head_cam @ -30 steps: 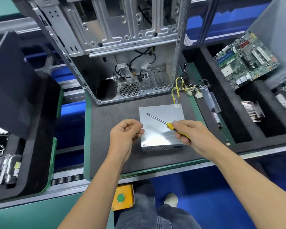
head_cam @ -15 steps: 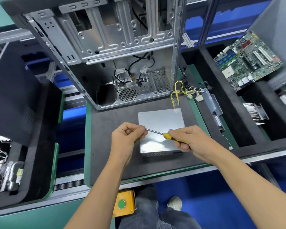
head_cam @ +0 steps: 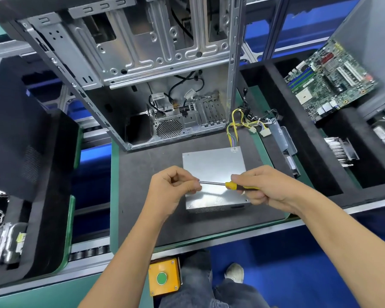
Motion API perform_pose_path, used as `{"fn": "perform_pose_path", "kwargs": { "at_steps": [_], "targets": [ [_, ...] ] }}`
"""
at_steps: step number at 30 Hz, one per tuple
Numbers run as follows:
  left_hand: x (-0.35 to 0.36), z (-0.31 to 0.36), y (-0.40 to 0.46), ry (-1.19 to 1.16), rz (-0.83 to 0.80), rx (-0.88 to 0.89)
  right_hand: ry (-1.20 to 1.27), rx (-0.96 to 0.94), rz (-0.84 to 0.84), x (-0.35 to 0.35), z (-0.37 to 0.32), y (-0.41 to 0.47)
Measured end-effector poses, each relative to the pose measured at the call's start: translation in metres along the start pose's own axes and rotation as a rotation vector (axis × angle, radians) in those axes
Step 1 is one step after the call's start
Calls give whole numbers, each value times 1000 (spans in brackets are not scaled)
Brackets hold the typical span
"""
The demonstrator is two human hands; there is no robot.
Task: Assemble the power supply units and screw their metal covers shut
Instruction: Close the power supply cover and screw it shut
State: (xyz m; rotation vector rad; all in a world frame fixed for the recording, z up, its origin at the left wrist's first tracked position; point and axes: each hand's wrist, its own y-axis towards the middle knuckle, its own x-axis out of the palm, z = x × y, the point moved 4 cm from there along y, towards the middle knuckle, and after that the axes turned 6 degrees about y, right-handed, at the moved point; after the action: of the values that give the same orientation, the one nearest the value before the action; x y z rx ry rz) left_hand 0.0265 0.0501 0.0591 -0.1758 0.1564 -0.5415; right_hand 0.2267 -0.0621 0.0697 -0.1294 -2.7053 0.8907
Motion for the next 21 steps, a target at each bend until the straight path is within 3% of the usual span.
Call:
{"fn": "perform_pose_path", "kwargs": {
  "at_steps": [7,11,15,17,21],
  "targets": [
    [8,10,6,-29,116,81,377,32,84,-8,-5,-3],
    [10,19,7,-41,150,143,742,-86,140,-12,-4,-9],
    [19,25,4,71,181,250,942,-244,278,-1,0,-2],
    [23,27,1,131,220,300,990,-285,320,4,1,3],
    [27,28,1,192,232,369,791,-284,338,11,-2,6]
  ]
}}
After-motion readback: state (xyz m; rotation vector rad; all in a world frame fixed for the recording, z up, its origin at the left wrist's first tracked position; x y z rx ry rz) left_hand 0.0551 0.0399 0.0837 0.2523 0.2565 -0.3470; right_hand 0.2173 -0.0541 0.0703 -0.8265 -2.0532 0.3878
